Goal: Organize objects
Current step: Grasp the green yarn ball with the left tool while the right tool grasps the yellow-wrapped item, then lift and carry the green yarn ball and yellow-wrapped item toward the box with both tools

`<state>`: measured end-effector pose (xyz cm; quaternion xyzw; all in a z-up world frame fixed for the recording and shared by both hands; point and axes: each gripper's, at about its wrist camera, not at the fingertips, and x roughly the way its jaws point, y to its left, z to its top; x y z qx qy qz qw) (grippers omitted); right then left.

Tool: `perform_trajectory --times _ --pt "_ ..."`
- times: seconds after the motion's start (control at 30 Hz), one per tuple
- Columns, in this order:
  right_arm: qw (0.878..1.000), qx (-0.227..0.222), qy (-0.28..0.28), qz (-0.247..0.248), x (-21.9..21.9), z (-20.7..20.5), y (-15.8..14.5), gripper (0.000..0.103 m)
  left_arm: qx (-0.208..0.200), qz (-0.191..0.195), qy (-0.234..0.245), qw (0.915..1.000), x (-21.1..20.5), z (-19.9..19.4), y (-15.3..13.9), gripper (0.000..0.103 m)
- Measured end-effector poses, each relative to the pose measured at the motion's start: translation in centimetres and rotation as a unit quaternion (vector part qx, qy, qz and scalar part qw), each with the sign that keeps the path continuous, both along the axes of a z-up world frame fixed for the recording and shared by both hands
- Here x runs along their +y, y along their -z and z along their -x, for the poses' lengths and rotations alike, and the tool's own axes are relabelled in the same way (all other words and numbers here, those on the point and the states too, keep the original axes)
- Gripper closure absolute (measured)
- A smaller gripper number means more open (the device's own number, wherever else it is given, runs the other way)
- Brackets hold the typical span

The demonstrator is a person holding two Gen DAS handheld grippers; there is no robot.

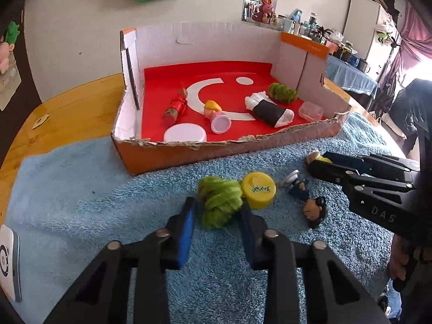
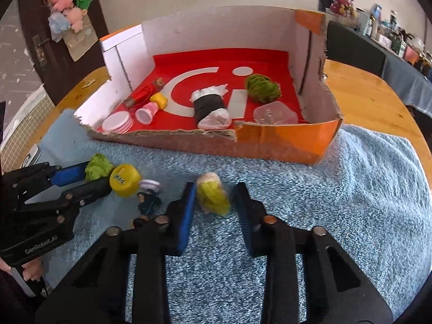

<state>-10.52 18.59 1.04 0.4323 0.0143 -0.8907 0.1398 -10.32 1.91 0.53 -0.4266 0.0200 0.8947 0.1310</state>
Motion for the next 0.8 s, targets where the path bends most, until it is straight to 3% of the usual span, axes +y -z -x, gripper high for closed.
perform_trajectory --times 0.27,0.8 --pt "1.0 0.006 -0.002 0.009 0.4 -0.5 -0.5 0.085 0.005 0.0 0.002 1.0 0.1 -0.5 -0.5 0.079" --pt "0.999 0.046 -0.004 0.03 0.9 -3.5 -3.9 0.085 0.056 -0.002 0.0 0.9984 0.4 -3.1 -3.8 0.079"
